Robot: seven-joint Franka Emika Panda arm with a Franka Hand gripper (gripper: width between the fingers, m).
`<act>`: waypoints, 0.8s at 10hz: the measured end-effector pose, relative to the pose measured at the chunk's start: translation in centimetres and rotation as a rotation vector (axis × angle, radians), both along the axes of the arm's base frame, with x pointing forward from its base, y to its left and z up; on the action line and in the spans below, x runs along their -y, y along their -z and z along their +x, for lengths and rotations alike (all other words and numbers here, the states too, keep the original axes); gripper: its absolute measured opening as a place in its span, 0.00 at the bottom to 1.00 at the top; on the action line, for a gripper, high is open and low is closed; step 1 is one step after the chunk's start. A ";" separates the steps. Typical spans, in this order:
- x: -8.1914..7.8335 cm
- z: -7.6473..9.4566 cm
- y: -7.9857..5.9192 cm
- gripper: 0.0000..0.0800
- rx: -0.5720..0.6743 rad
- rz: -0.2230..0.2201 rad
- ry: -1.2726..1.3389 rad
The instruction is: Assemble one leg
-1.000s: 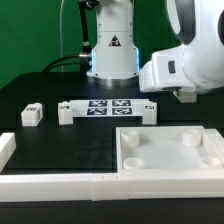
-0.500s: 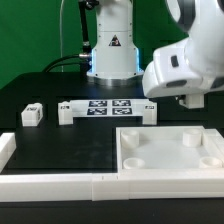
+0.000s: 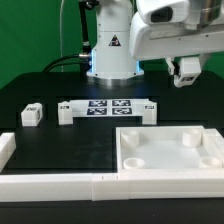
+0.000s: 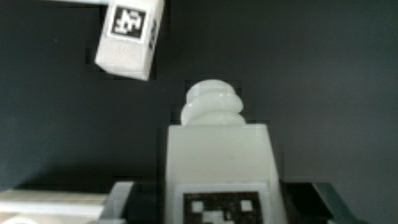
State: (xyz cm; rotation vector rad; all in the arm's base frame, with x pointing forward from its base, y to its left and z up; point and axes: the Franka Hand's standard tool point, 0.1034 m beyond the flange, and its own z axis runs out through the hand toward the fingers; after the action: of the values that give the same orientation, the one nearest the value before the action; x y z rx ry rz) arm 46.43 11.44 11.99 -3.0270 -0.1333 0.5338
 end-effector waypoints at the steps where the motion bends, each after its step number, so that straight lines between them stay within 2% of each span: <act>1: 0.1 0.5 0.1 0.36 0.116 0.006 0.008; 2: 0.2 0.6 0.1 0.36 0.216 0.013 0.009; 3: 0.5 1.8 0.5 0.36 0.302 0.032 -0.026; 4: 0.8 4.0 0.7 0.36 0.427 0.049 -0.051; 5: 0.9 5.2 1.1 0.36 0.488 0.058 -0.075; 6: 1.0 7.3 1.0 0.36 0.611 0.067 -0.099; 7: 1.2 8.4 1.2 0.36 0.714 0.069 -0.128; 8: 1.4 8.3 1.4 0.36 0.766 0.067 -0.124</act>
Offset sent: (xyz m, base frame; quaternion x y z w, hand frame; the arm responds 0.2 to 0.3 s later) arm 0.0602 -0.0106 -0.0112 0.0023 0.2861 -0.0892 0.9540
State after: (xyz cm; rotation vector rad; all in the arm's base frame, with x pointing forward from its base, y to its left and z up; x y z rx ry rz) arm 54.78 10.05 10.62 -2.9825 -0.3604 -0.6340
